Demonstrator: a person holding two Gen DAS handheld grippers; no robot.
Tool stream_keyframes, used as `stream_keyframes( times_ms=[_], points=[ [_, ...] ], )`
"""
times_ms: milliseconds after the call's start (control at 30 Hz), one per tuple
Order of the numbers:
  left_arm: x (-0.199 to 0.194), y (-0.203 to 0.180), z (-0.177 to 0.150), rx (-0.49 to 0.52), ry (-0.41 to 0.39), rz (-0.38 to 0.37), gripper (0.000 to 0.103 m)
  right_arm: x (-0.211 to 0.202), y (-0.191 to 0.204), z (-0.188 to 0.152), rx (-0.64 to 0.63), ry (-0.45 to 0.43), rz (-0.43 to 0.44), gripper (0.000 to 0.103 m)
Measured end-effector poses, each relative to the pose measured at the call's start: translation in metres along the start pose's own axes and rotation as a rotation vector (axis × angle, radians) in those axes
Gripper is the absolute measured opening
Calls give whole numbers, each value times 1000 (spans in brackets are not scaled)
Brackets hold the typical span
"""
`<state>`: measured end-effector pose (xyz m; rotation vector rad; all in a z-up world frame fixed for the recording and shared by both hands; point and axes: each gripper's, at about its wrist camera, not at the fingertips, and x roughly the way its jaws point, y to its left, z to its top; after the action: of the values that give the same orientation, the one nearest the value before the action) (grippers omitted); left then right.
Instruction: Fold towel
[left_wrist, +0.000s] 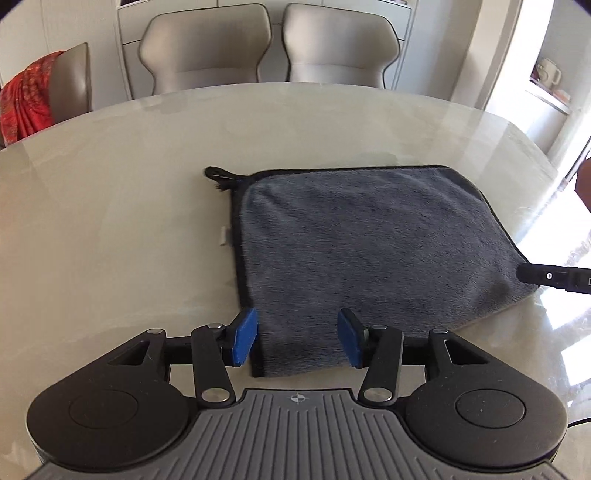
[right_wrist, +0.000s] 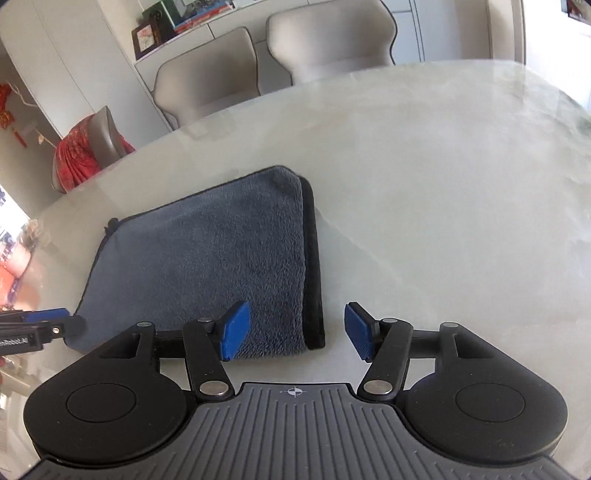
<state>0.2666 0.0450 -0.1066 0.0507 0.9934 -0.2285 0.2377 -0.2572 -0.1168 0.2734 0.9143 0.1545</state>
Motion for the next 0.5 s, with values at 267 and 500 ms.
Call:
stream_keyframes(
  times_ms=[267, 500],
  points=[
    [13, -7, -2, 36, 17, 14, 57, 13, -5, 5, 113, -15, 115, 36],
    [12, -2, -2, 30, 25, -3, 57, 13, -1, 21, 152, -27, 206, 19]
  ],
)
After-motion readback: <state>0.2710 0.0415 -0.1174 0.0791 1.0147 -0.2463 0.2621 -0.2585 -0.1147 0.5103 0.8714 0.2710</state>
